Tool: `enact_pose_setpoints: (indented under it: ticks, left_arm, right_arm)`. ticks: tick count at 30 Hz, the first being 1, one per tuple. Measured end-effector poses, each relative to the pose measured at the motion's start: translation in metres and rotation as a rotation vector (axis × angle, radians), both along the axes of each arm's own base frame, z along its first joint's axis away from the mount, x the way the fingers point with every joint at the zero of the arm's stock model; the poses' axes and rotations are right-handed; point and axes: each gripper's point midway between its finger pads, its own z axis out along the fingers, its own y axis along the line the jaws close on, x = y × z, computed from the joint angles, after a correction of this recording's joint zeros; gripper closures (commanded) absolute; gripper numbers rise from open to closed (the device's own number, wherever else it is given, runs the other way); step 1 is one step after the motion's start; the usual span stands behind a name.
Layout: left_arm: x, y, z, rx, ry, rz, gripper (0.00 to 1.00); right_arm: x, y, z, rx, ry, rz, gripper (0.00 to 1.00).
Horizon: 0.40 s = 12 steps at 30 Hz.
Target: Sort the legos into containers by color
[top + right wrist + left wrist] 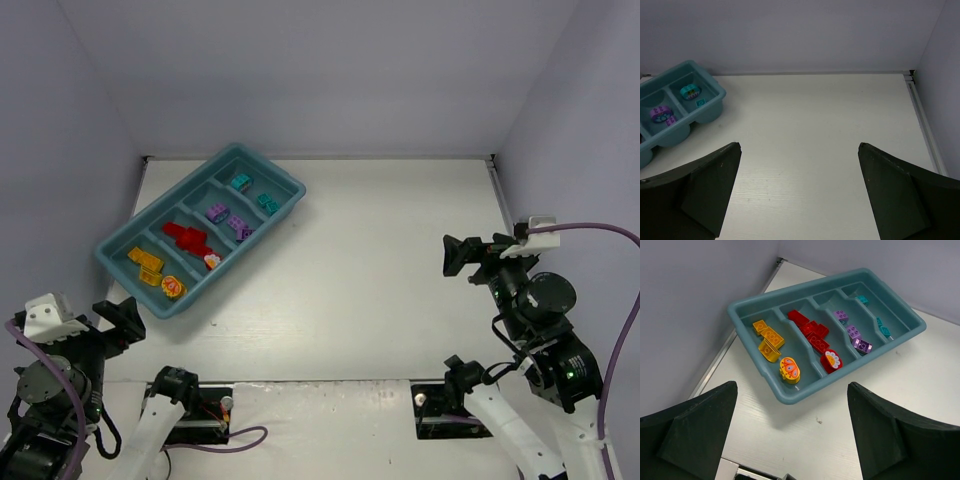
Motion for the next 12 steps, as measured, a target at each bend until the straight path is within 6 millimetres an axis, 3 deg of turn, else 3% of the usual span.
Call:
enact_pose_setpoints:
  ticks: [12]
  left_arm:
    - [-0.0033, 0.0006, -0.0092, -0.025, 0.01, 0.011, 0.16]
  right_arm:
    - [0.0005, 0.0019, -0.0006, -0.001, 0.003, 0.006, 0.0]
